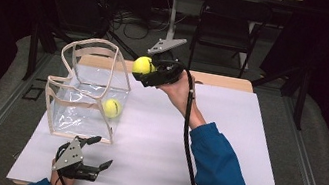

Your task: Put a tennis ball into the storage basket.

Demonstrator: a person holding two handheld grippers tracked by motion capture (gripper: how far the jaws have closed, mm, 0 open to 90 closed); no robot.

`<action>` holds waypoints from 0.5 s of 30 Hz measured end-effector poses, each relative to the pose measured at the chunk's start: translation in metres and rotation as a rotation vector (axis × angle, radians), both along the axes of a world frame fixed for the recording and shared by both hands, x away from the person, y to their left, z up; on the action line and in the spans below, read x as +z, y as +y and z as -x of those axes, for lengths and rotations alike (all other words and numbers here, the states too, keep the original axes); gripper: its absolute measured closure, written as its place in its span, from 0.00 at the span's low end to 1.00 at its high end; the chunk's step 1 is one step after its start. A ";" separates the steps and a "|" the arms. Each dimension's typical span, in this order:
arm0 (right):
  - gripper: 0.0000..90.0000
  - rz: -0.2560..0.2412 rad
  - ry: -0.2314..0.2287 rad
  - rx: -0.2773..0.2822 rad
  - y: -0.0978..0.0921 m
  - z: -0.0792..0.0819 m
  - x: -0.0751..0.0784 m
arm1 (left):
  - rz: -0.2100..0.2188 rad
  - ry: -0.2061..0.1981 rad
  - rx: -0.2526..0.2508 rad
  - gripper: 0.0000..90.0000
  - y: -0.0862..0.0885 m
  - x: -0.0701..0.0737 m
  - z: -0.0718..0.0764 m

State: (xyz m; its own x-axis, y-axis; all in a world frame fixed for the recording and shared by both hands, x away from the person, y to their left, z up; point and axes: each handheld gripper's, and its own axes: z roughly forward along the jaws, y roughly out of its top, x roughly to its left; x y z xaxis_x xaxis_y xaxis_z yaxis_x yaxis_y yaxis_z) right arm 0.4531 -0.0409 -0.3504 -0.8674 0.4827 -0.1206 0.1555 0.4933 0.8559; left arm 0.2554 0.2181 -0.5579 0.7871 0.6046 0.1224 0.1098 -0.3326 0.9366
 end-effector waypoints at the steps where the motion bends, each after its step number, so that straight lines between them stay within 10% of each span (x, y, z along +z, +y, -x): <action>1: 0.30 0.000 -0.001 0.000 0.000 0.000 0.001 | 0.001 0.000 0.000 0.18 0.000 0.000 0.000; 15: 0.30 0.000 -0.012 0.007 0.008 -0.002 0.007 | 0.000 0.000 -0.001 0.18 0.000 0.000 0.000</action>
State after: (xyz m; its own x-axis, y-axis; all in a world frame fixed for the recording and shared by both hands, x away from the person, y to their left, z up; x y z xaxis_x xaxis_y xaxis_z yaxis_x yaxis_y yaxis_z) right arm 0.4547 -0.0329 -0.3432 -0.8694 0.4765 -0.1310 0.1418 0.4945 0.8575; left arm 0.2556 0.2182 -0.5579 0.7876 0.6039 0.1224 0.1094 -0.3325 0.9367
